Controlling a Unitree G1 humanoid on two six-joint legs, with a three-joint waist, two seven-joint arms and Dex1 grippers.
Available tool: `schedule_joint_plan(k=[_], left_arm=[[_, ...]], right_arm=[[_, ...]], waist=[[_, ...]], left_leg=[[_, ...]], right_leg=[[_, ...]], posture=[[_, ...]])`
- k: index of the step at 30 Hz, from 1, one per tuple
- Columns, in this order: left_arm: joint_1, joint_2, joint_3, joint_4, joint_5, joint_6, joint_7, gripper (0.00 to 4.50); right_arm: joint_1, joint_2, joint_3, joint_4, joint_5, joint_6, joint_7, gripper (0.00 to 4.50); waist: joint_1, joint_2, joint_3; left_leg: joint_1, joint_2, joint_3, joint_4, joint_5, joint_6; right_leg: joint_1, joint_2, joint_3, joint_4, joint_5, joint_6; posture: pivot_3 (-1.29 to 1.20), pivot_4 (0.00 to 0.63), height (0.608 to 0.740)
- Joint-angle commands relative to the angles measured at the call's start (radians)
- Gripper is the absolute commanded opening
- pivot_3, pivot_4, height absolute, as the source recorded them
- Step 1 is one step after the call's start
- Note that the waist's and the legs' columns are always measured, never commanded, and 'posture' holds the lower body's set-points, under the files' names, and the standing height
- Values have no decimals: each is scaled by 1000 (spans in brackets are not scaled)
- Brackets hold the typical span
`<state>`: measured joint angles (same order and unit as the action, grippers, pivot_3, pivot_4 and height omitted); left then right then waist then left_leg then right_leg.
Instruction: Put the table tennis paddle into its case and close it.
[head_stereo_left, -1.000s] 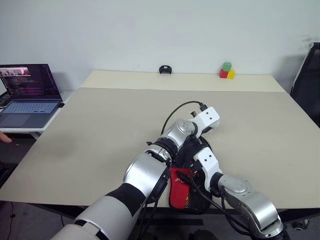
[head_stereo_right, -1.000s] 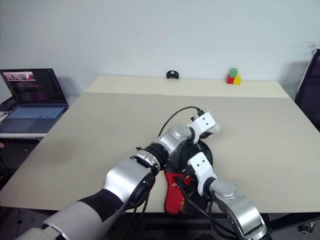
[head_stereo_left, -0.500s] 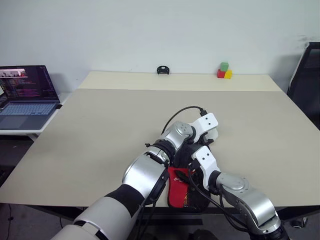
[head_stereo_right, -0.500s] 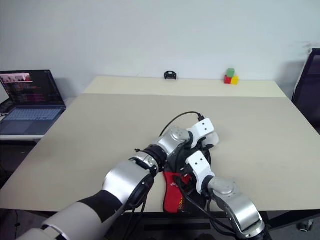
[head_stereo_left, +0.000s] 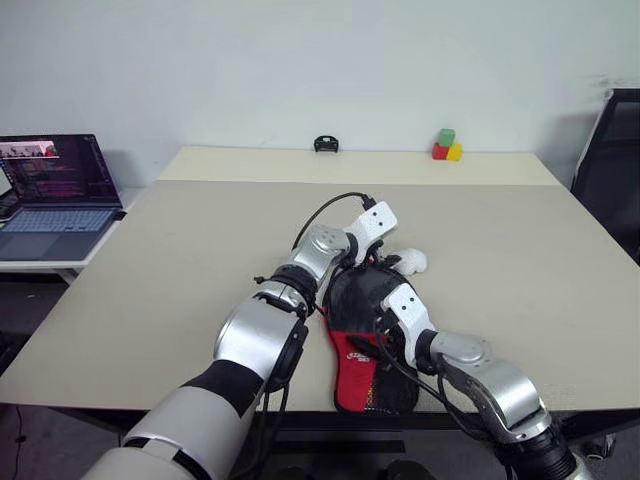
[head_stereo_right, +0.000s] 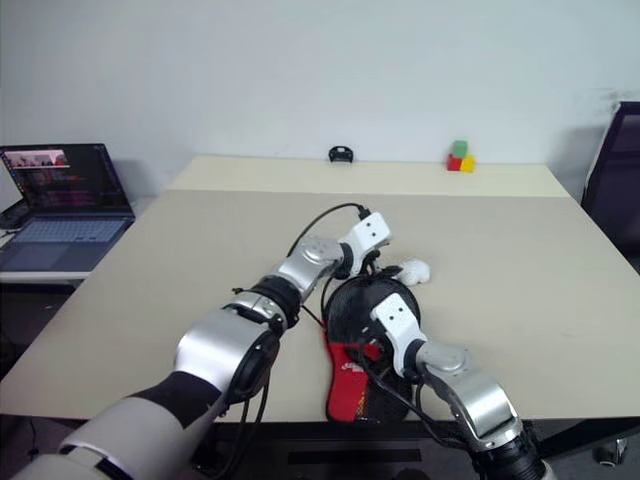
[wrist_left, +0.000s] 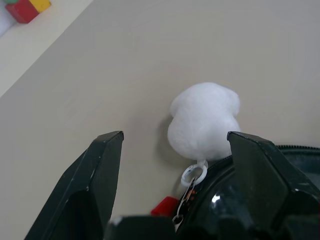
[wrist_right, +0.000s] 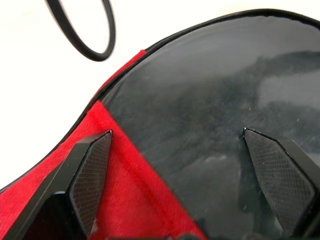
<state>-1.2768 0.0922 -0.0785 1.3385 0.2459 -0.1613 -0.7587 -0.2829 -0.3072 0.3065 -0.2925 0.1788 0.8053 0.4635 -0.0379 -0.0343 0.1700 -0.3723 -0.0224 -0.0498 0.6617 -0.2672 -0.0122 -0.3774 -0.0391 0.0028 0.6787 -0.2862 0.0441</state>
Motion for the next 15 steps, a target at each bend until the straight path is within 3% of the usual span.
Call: schedule_joint_plan(k=[1, 5, 9, 15], left_arm=[[46, 95, 53, -74, -75, -18, -85, 3603], [143, 159, 93, -192, -173, 20, -233, 3603], [332, 211, 106, -517, -299, 156, -384, 3603], [535, 242, 67, -917, -386, 354, -406, 3603]], right_arm=[[22, -47, -10, 154, -21, 20, 19, 4500], [7, -75, -32, 162, -13, 7, 49, 4500], [0, -104, -79, 133, 7, 32, 70, 4500], [-1, -144, -137, 66, 65, 45, 126, 4500]], waist=[[-1, 0, 0], [10, 0, 0], [16, 0, 0], [28, 1, 0]], left_leg=[[1, 0, 0, 0, 0, 0], [2, 0, -1, -1, 0, 0], [-2, -2, -2, 0, 0, 0], [-9, -3, -6, 1, 0, 0]], right_leg=[[0, 0, 1, 0, 0, 0], [2, 0, -1, 0, 0, -1], [2, -3, 0, -3, 3, -6], [-3, -9, -2, -5, 4, -7]], posture=[[0, 150, 740], [0, 150, 740], [0, 150, 740], [0, 150, 740]])
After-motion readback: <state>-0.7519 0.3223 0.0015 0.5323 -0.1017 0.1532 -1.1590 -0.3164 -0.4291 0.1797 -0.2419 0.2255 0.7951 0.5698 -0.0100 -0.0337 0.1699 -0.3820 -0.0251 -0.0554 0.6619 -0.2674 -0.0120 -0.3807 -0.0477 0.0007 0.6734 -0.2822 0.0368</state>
